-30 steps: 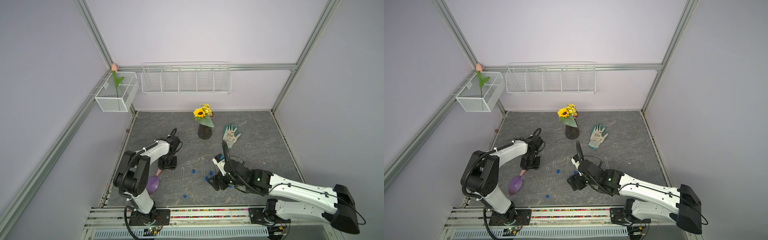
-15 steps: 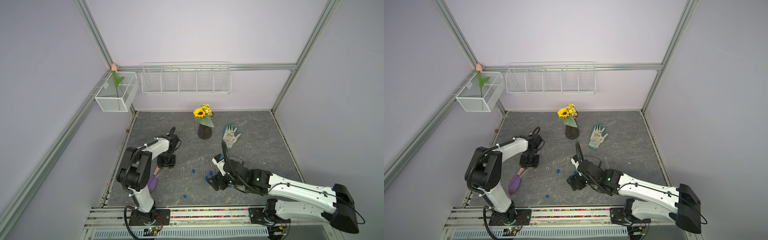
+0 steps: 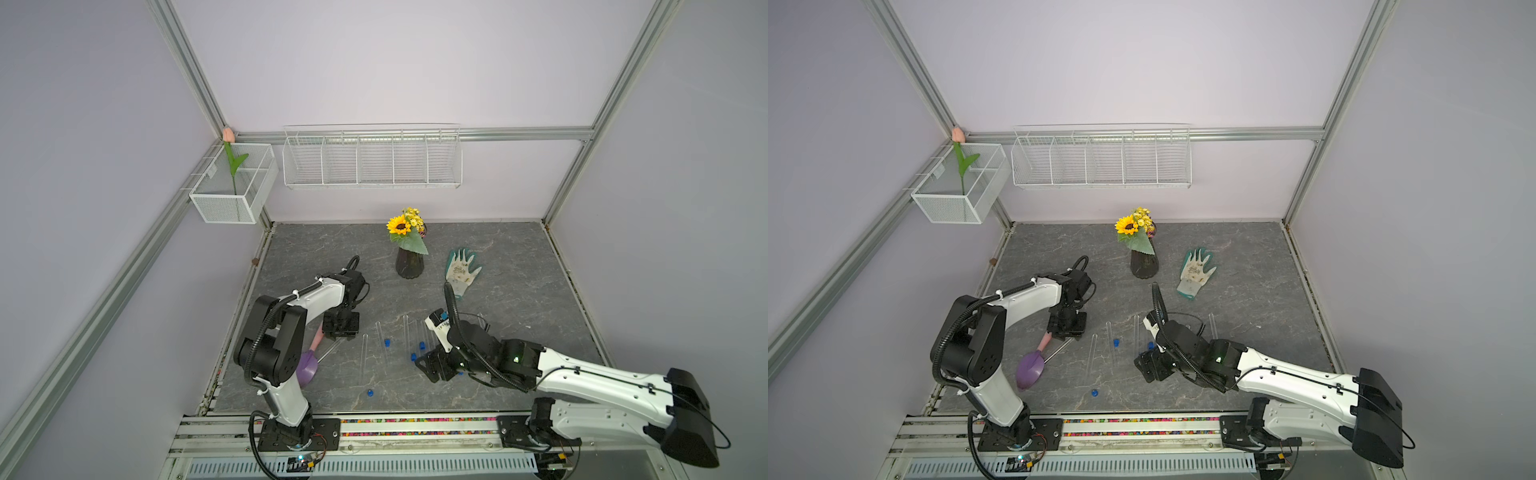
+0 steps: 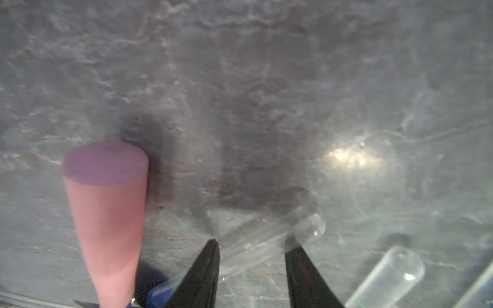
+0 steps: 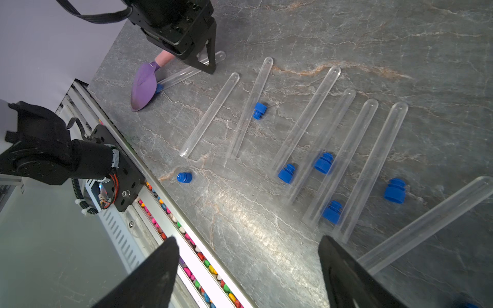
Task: Remove stoppers from test tubes
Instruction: Adjust the test tube at the center of the board.
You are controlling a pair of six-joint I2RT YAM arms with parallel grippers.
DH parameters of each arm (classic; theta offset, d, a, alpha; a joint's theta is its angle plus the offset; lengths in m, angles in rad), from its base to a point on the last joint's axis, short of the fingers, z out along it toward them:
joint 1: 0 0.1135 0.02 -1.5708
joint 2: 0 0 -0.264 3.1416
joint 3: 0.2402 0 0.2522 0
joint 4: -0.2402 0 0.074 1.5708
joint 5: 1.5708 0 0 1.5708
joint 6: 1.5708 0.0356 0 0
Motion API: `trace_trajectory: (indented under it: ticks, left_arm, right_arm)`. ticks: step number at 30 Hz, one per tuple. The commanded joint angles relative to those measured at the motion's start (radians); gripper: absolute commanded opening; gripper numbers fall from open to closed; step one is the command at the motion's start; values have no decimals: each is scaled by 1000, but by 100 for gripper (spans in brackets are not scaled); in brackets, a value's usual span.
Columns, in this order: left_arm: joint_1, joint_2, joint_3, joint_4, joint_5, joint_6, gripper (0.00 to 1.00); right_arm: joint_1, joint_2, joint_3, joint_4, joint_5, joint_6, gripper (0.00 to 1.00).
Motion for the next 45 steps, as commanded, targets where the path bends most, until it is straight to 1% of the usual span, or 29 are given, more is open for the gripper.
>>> trace_trajectory:
  ticks: [1,5,8,10,13,16,19,25,32,42,45]
  left_arm:
    - [-5,-73,8,-3,59,-24,44]
    - [-6,-132,40,-38,-7,-16,48]
    - [-5,-148,50,-73,-49,5,49]
    - [-5,-145,46,-79,-55,11,50]
    - [-7,-132,34,-63,-29,17,50]
    - [-7,-108,35,-57,-48,20,50]
    - [-6,-73,39,-59,-95,25,51]
    - [-3,-2,25,-22,-100,48,52]
    - [11,62,48,-19,-109,66,52]
    - [12,57,24,-8,-33,74,50]
    - [-5,49,19,-13,-21,70,50]
  right_arm:
    - [-6,21,-11,35,0,17,85]
    - [-5,62,-4,60,-26,23,86]
    - [-4,81,-4,75,-37,29,88]
    - [-3,84,-3,77,-37,29,89]
    - [-3,79,-3,72,-35,29,90]
    - [-1,63,1,61,-27,28,91]
    - [-1,45,-3,49,-18,28,91]
    - [-1,29,-15,47,-12,34,92]
    - [-1,40,-16,54,-15,34,93]
    - [-1,24,-22,41,0,26,94]
    - [-1,29,-24,42,1,24,93]
